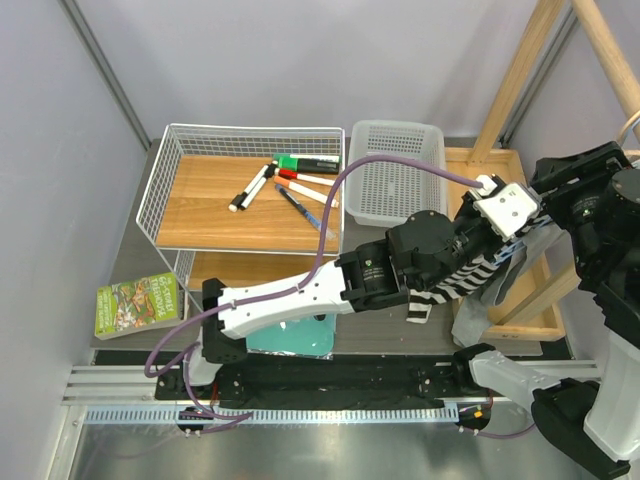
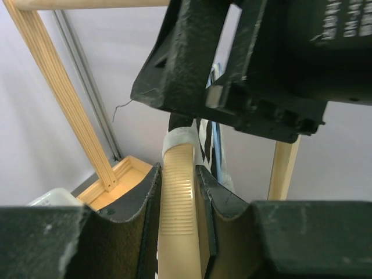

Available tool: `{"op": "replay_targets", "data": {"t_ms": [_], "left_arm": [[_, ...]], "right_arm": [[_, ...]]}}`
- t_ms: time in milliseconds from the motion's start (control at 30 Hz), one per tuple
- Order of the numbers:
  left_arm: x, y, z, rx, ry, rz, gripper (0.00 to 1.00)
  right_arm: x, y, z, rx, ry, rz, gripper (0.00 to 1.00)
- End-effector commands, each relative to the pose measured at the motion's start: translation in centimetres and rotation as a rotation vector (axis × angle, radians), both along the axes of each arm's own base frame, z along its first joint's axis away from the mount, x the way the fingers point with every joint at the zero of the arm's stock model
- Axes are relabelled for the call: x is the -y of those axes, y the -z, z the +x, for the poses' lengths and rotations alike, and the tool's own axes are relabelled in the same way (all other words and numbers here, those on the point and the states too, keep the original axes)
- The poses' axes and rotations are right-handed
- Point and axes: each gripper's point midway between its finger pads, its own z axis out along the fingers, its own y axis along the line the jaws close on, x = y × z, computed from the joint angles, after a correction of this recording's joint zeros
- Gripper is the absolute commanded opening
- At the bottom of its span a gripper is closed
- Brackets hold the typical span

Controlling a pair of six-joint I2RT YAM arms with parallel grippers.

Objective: Remove the tank top from the hanger

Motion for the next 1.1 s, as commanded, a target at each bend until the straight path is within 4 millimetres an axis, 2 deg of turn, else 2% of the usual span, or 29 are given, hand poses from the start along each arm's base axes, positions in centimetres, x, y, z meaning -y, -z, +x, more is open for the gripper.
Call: {"op": "replay_targets", "data": {"t_ms": [0, 200, 267, 333, 400, 433, 633, 767, 967, 1067], "left_arm": [[-1.0, -2.4, -2.4, 0.046, 0.055, -0.025, 0.00], [-0.8, -2.1, -2.9, 0.051, 0.067, -0.017, 0.00], [-0.7, -1.9, -3.2, 0.049, 0.072, -0.013, 0.00], [-0.6, -1.5, -3.1, 0.040, 0.070, -0.009, 0.00], [-0.5, -1.4, -3.0, 0.035, 0.066, -0.015, 0.00], [-0.5, -1.3, -3.1, 0.032, 0.066, -0.016, 0.00], [-0.6, -1.8, -2.6, 0.018, 0.044, -0.051, 0.00], [-0.7, -2.3, -2.5, 0.032, 0.034, -0.059, 0.00], [-2.3, -3.5, -2.1, 0.056, -0.003, -0.058, 0.00], [-3.4, -4.1, -2.4, 0.064, 0.008, -0.049, 0.03]], "right_arm": [[-0.1, -0.9, 1.1, 0.060, 0.030, 0.049, 0.60], [-0.7, 0.3, 2.4, 0.061, 0.023, 0.061, 0.56], [-0.5, 0.0, 1.8, 0.101, 0.022, 0.081, 0.49], [-0.8, -0.1, 2.1, 0.135, 0.010, 0.096, 0.40], [-0.8, -0.4, 2.1, 0.166, 0.006, 0.100, 0.34], [-0.9, -0.6, 2.2, 0.177, 0.000, 0.102, 0.27], [-2.4, -2.3, 3.0, 0.252, -0.083, 0.092, 0.15], [-3.6, -3.1, 4.0, 0.275, -0.130, 0.116, 0.14], [-5.7, -4.0, 6.0, 0.313, -0.207, 0.166, 0.13], [-6.5, -4.2, 7.2, 0.317, -0.227, 0.172, 0.08]]}}
